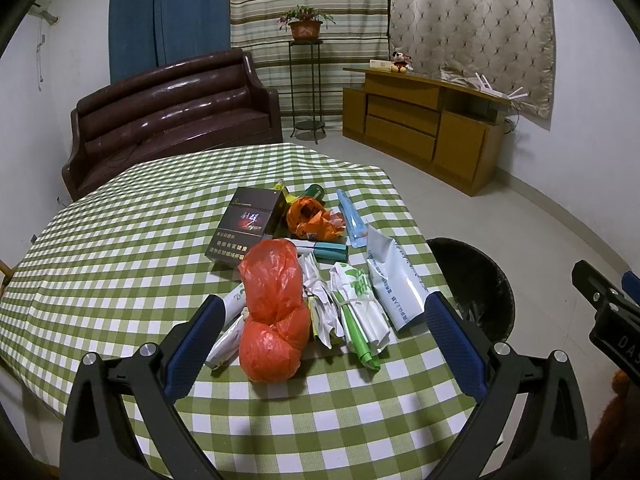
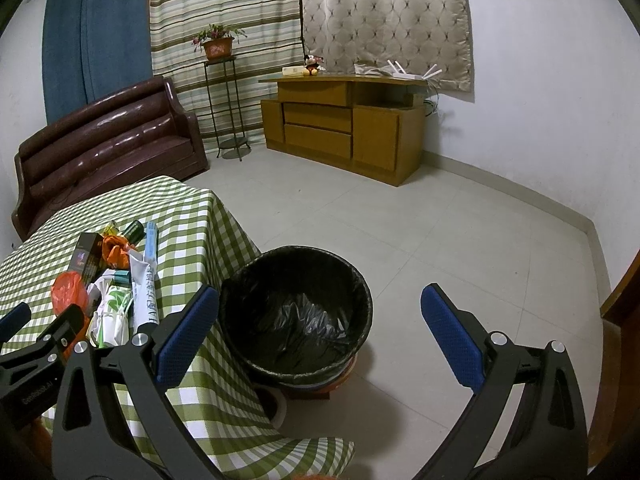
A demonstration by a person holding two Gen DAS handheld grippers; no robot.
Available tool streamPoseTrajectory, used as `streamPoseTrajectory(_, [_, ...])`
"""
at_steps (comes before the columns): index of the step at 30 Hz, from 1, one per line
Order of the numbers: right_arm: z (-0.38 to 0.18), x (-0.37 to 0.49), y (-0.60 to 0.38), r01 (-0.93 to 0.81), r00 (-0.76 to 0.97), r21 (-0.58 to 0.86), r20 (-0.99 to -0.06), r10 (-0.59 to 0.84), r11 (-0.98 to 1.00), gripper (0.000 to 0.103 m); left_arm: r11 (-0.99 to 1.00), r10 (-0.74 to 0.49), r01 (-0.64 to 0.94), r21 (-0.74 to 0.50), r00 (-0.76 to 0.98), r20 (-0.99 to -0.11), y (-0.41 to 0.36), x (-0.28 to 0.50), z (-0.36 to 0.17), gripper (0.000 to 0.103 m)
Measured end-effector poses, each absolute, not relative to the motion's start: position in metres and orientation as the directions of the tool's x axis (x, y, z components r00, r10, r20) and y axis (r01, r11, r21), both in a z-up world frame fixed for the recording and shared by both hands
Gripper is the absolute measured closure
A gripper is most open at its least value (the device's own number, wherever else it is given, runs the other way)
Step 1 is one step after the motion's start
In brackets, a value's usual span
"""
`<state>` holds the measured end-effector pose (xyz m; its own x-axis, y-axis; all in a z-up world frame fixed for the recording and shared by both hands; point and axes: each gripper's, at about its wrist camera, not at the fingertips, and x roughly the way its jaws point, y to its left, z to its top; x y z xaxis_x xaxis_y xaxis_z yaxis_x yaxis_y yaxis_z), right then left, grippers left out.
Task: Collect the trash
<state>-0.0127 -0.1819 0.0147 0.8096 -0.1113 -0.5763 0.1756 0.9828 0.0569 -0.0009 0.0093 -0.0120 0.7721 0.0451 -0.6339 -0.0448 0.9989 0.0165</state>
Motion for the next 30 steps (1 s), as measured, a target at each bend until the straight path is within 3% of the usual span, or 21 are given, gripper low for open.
streamPoseTrajectory(30, [0.006,-0.009,-0.166,0.154,0.805,0.051,-0.586,-0.095,0.987,0.004,0.999,0.039,-0.042,0.011,0.754,-0.656,0.01,0.001,-0.015,0.006])
